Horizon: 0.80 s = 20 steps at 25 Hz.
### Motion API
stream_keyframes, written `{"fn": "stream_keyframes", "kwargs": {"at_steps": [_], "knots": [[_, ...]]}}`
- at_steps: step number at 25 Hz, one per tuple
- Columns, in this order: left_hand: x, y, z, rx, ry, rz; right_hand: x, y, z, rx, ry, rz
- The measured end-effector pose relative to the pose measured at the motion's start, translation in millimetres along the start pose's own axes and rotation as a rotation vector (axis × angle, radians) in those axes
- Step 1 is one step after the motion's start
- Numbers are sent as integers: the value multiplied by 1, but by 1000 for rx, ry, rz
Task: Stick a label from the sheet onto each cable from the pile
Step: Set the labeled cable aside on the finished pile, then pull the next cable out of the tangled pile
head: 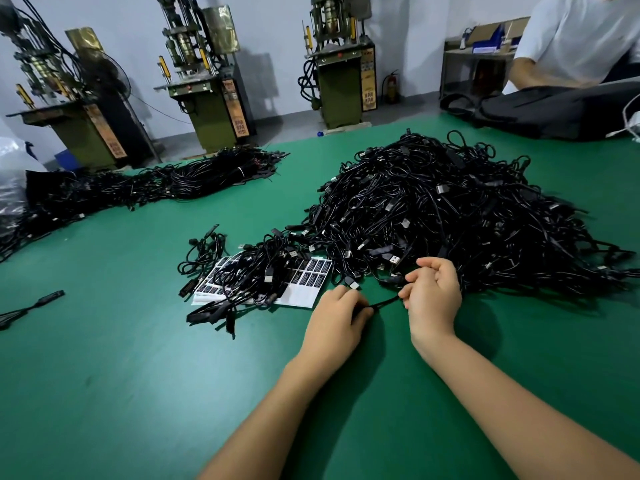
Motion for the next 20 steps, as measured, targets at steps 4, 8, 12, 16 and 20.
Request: {"fn": "stream_keyframes", "kwargs": {"at_steps": [4, 8, 12, 16, 20], "knots": [[6, -7, -3, 82, -31, -112, -1, -5, -4, 72, -55, -25], [22, -19, -9, 175, -26, -279, -5, -13, -11, 228, -168, -163], [46, -39, -11, 304, 87, -479, -22, -21, -36, 661, -349, -607], [54, -49, -10, 375, 141, -631, -31, -16, -45, 753, -488, -877], [52, -53, -13, 400, 168, -669, -27, -24, -46, 981, -343, -839]]}}
Point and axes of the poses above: each hand's wrist, its own z-axis towards the middle knuckle, its own x-axis out of the back of the hand, y = z × x, the point moved 5 cm from there along z, towards the middle knuckle, and after that the axes turned 9 degrees about z, right-handed, at the moved point
